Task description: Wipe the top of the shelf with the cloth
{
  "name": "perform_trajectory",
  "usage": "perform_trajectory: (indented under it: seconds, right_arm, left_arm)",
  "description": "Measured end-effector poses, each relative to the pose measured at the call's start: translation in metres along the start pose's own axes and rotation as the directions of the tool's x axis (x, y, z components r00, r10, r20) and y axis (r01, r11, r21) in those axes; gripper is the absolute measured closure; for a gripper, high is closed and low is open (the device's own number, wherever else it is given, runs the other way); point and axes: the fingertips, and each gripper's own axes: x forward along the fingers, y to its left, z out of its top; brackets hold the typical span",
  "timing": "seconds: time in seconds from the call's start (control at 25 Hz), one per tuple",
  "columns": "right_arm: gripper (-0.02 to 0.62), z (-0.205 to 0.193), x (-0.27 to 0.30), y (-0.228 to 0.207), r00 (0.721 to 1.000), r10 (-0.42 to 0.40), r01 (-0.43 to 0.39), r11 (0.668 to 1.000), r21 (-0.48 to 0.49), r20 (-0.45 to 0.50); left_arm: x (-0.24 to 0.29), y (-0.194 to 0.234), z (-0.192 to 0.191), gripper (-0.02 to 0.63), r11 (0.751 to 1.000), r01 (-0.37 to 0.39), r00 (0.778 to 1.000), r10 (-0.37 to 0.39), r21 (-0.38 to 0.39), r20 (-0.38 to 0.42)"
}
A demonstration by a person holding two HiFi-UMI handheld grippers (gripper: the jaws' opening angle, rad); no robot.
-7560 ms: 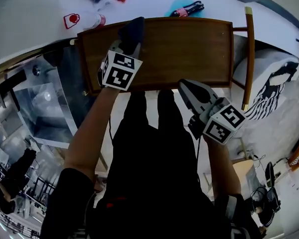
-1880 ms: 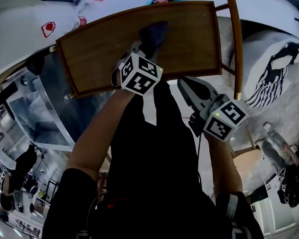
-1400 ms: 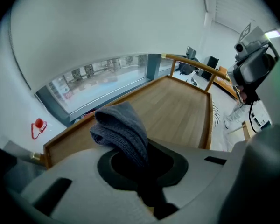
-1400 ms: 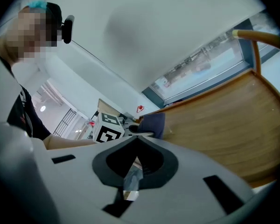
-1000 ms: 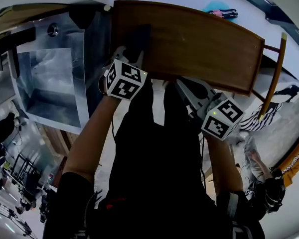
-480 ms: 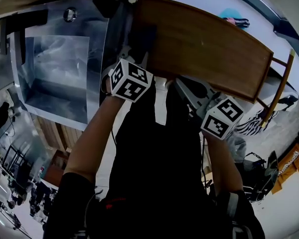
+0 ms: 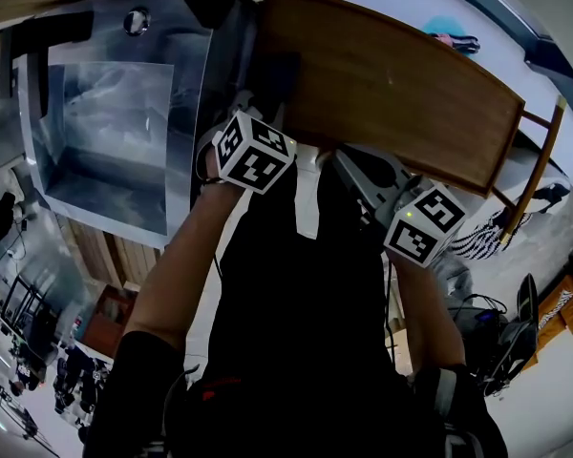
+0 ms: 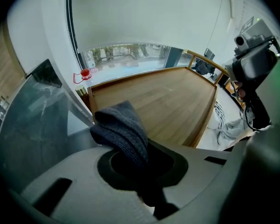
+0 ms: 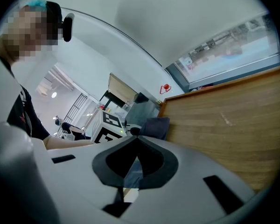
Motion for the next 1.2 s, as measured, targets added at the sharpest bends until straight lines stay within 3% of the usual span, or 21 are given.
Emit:
perform_trajectory:
  seconds: [1.2]
  right_arm:
    - [0.591,-0.003,-0.069,-0.056,0.997,-0.037,0.033,0.997,0.064,0.074]
  left_arm:
    - [0.041,-0.068,0.037,0.557,0.995,0.051,0.998,-0.047,0.089,-0.05]
